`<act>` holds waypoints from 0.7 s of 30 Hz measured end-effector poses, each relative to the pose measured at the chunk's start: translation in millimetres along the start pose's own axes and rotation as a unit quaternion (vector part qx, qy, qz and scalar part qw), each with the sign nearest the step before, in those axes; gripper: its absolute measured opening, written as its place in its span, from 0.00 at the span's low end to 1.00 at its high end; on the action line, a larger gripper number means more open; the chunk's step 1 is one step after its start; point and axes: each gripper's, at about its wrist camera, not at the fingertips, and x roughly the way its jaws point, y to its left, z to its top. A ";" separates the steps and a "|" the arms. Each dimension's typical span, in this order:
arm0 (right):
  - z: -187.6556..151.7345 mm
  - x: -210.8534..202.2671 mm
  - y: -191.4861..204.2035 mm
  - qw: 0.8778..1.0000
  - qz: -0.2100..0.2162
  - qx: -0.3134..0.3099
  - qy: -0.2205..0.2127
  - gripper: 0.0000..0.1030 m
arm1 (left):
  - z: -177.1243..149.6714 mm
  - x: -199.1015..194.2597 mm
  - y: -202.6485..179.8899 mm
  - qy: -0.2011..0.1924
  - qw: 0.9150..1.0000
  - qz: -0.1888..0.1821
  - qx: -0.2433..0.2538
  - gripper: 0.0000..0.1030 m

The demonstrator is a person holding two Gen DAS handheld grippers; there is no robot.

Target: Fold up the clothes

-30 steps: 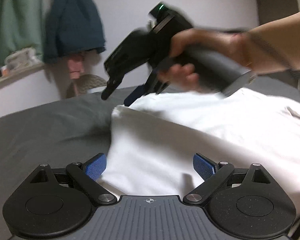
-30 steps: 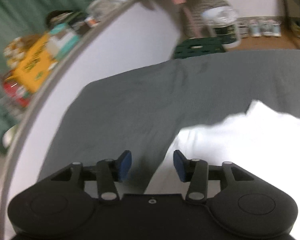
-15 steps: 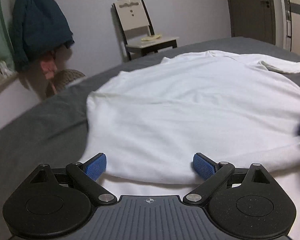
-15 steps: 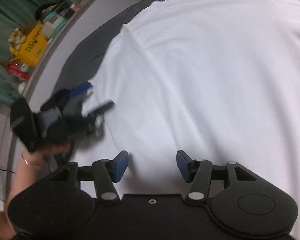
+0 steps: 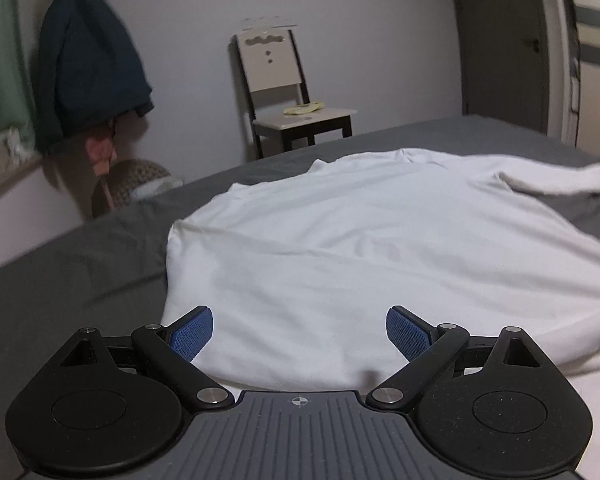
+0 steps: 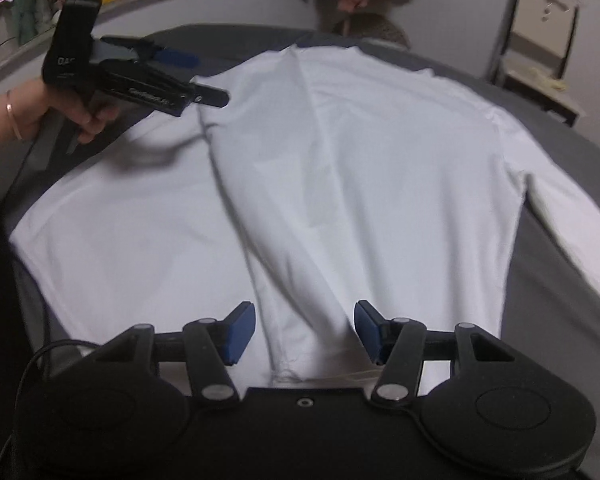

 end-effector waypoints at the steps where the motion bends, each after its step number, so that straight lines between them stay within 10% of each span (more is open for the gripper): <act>1: -1.3 -4.3 -0.9 1.000 0.000 0.010 -0.007 0.53 | -1.0 0.3 2.4 0.003 1.000 -0.003 -0.008 0.92; 9: -27.8 -14.4 -10.8 0.985 0.019 0.168 0.014 0.52 | -5.3 17.9 12.5 0.021 0.998 -0.019 -0.051 0.92; 15: -47.7 8.6 -34.4 0.948 0.062 0.310 -0.015 0.48 | -8.4 29.5 19.0 0.029 0.996 -0.024 -0.075 0.92; 19: -62.1 14.4 -52.6 0.912 0.128 0.389 -0.033 0.11 | -8.7 31.4 20.7 0.030 0.996 -0.023 -0.079 0.92; 21: -68.0 8.2 -58.4 0.893 0.168 0.416 -0.044 0.11 | -8.0 31.3 21.2 0.027 0.996 -0.023 -0.081 0.92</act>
